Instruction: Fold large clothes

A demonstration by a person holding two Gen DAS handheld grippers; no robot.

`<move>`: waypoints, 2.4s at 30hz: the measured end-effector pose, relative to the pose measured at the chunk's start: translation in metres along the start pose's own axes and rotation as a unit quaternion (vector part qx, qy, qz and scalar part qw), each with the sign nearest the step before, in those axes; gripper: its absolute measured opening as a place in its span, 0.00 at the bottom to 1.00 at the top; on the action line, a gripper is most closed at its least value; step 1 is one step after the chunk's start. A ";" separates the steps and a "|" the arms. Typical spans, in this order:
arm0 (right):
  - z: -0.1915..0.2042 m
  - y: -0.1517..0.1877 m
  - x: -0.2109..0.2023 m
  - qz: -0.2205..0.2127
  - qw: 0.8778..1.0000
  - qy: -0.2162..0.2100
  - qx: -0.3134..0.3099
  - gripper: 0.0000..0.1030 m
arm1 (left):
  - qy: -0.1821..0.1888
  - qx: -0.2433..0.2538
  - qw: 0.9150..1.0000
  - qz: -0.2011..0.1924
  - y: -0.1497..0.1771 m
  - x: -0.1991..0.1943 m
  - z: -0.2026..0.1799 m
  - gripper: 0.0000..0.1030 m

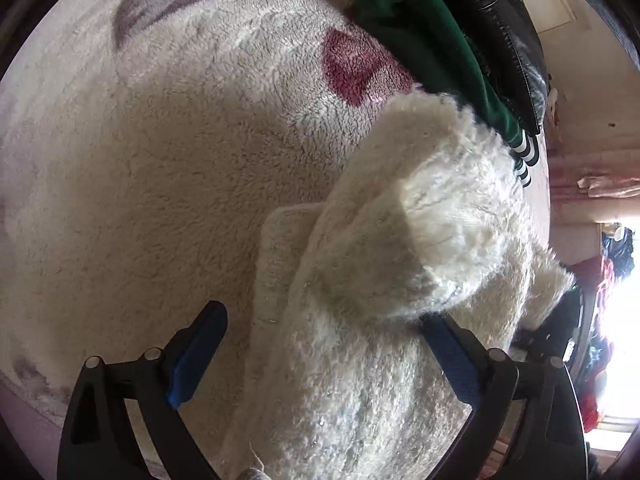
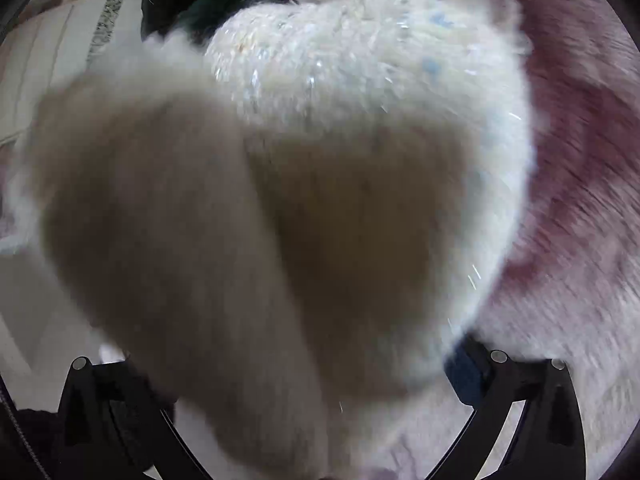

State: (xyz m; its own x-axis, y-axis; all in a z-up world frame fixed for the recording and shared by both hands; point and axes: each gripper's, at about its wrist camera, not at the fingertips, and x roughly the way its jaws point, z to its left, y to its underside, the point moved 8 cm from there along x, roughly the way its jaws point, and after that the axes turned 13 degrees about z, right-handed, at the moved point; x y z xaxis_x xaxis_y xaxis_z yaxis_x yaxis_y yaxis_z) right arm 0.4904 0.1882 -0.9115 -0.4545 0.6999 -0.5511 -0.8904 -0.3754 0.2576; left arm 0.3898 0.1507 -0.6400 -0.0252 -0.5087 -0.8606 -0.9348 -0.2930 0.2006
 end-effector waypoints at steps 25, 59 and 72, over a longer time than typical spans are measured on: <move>-0.009 0.297 -0.003 -0.158 0.938 -0.048 0.304 0.70 | -0.249 -0.063 0.964 -0.064 0.171 -0.009 0.144 0.97; 0.131 0.123 -0.091 -0.066 0.975 0.197 0.071 0.14 | -0.117 -0.016 0.987 -0.112 0.123 -0.037 0.003 1.00; 0.074 0.132 -0.069 0.018 0.978 0.190 0.082 0.54 | -0.124 -0.037 0.988 -0.084 0.131 -0.021 0.028 1.00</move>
State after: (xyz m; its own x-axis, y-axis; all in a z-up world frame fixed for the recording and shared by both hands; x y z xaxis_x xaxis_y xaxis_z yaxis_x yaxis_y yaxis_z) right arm 0.4021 0.1350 -0.7807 -0.4714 0.3994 -0.7863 -0.8800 -0.2710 0.3900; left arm 0.2579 0.1457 -0.6087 0.0334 -0.2371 -0.9709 -0.9054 -0.4186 0.0711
